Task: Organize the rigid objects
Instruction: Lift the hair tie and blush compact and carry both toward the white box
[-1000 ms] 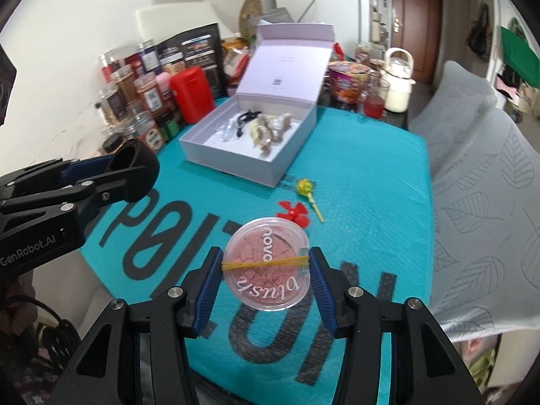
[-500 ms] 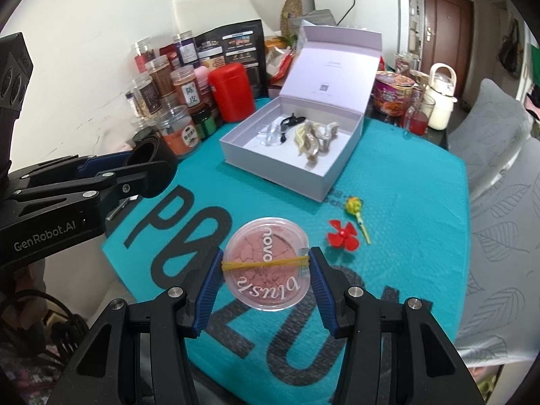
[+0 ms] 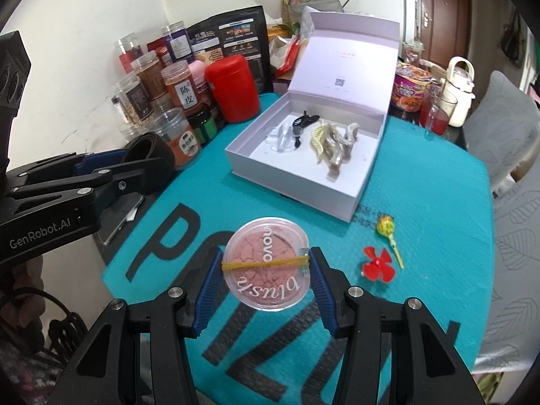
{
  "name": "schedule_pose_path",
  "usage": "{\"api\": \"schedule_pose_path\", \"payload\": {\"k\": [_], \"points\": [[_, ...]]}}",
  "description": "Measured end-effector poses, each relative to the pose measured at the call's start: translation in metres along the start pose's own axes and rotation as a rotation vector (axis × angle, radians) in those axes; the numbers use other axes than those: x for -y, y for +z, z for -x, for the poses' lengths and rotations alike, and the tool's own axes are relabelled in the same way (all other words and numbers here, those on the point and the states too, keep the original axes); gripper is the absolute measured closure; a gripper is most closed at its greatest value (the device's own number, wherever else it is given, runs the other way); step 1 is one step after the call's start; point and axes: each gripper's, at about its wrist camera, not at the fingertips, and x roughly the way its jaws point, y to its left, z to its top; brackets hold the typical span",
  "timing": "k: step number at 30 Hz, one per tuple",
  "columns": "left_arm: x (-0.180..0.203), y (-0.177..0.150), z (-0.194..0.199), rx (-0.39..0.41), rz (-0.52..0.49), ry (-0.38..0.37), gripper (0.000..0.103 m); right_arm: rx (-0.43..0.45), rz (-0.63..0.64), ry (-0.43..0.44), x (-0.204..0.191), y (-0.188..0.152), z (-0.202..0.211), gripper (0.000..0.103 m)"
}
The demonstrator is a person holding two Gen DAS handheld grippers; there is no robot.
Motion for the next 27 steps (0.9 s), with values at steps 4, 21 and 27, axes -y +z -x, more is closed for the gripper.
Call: {"api": "schedule_pose_path", "payload": {"k": [4,21,27], "points": [[-0.017,0.014,-0.012,-0.016,-0.013,-0.017,0.063,-0.005,-0.021,-0.01,-0.006,0.016,-0.012,0.052],[-0.059,0.072,-0.061,-0.048,-0.094,-0.096,0.063,-0.002,-0.1,-0.092,-0.006,0.076,-0.053,0.052],[-0.06,0.09,-0.081,-0.056,-0.132,-0.133,0.063,-0.003,-0.13,-0.122,0.001,0.089,-0.065,0.052]]}}
